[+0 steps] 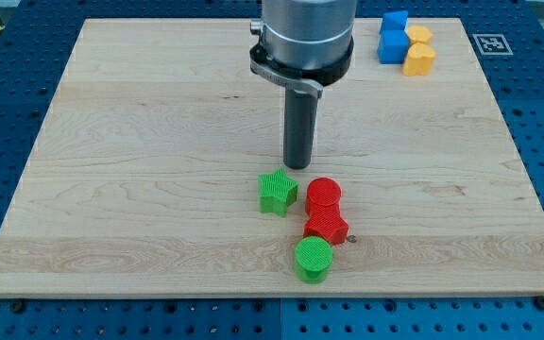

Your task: Push green star slightly down

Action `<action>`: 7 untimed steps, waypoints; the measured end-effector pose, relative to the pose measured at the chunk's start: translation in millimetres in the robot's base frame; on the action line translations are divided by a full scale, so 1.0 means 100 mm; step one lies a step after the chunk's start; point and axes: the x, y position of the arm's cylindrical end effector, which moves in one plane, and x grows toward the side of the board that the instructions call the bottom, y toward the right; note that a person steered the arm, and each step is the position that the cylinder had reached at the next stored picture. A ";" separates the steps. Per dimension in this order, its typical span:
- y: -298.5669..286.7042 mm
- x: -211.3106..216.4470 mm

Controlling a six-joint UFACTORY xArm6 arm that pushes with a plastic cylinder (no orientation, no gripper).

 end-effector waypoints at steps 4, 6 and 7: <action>-0.29 0.19; -0.43 0.22; -0.49 0.23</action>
